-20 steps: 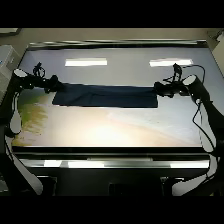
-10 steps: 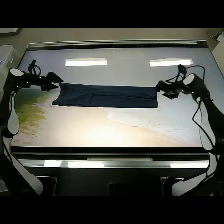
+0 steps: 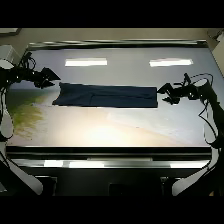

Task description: Fold the clothes and pants, and hang the long-sleeved shirts on hangers.

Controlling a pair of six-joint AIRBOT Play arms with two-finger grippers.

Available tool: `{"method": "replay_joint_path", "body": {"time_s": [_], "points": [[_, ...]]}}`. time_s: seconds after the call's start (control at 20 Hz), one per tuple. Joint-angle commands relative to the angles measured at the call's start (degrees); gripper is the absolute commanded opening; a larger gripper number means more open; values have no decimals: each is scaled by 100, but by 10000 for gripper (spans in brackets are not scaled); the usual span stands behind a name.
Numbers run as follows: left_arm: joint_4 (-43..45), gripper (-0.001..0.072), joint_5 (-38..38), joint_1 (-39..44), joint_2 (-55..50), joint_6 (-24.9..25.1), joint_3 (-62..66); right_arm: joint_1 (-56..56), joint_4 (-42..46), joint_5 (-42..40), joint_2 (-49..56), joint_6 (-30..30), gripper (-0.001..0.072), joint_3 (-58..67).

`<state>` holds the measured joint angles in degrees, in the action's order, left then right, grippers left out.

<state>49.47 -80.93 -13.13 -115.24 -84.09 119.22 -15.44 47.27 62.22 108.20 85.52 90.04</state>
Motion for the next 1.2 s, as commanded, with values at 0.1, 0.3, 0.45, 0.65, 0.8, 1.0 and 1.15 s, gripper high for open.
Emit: {"method": "replay_joint_path", "body": {"time_s": [0.1,0.3,0.45,0.65,0.8,1.0,1.15], "points": [[26,644,-245,179,52,-103,0,-31,-492,42,297,-374,689,7],[26,644,-240,271,52,-105,0,31,-706,20,503,-398,679,4],[13,644,-240,323,44,-146,-11,337,-581,-146,538,-426,670,4],[7,644,-243,369,44,-153,-39,726,44,-422,544,-31,468,4],[4,644,-299,413,46,-251,-39,796,26,-588,514,-20,33,7],[7,452,-297,649,39,-501,-42,785,83,-549,33,-24,31,7],[7,15,22,1235,28,-905,-42,785,155,-411,-658,46,31,7]]}}
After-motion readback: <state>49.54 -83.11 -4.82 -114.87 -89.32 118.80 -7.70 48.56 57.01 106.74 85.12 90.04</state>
